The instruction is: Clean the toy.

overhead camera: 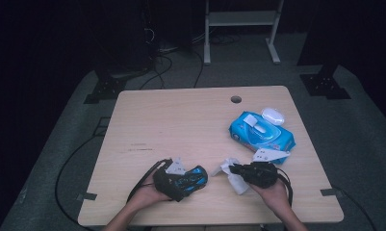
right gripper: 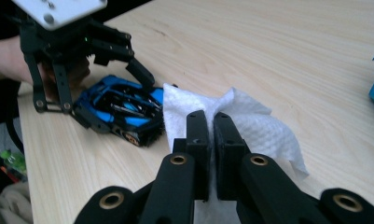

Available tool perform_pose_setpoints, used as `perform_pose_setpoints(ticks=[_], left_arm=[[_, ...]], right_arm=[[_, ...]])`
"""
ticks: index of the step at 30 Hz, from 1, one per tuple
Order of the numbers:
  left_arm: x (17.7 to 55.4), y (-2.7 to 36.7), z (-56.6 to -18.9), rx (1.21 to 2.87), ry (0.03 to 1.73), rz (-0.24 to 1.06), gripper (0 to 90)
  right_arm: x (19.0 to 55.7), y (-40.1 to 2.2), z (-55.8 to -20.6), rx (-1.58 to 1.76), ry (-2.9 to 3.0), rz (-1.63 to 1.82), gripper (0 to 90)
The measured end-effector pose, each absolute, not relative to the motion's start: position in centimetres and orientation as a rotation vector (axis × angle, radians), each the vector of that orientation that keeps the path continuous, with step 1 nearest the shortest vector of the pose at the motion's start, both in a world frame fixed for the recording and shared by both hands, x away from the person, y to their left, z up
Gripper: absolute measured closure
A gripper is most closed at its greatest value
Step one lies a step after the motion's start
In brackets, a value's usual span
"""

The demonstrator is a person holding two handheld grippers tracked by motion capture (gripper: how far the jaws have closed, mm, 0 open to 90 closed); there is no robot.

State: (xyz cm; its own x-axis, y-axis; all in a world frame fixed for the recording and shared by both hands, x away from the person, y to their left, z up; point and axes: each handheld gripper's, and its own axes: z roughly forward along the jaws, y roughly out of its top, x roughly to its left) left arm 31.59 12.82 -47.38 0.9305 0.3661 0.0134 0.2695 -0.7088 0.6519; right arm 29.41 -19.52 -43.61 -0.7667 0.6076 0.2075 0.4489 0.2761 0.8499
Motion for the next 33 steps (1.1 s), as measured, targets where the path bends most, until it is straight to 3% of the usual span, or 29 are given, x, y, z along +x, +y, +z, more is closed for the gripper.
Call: perform_pose_setpoints(ticks=[2, 5, 19, 33], left_arm=[[31.6, 12.9, -47.4, 2.396, 0.439, 0.183, 13.7], [31.0, 12.8, -47.0, 2.405, 0.395, 0.189, 25.7], [31.1, 12.4, -46.7, 2.411, 0.380, 0.245, 26.0], [34.5, 10.3, -45.3, 2.389, 0.380, 0.285, 27.6]], right_arm=[[29.4, -19.5, -43.7, 0.984, 2.391, 1.476, 85.8], [29.4, -19.6, -43.9, 0.987, 2.398, 1.463, 85.8], [29.3, -20.5, -44.0, 1.000, 2.396, 1.459, 85.7], [29.1, -23.3, -43.3, 1.046, 2.321, 1.452, 85.8]])
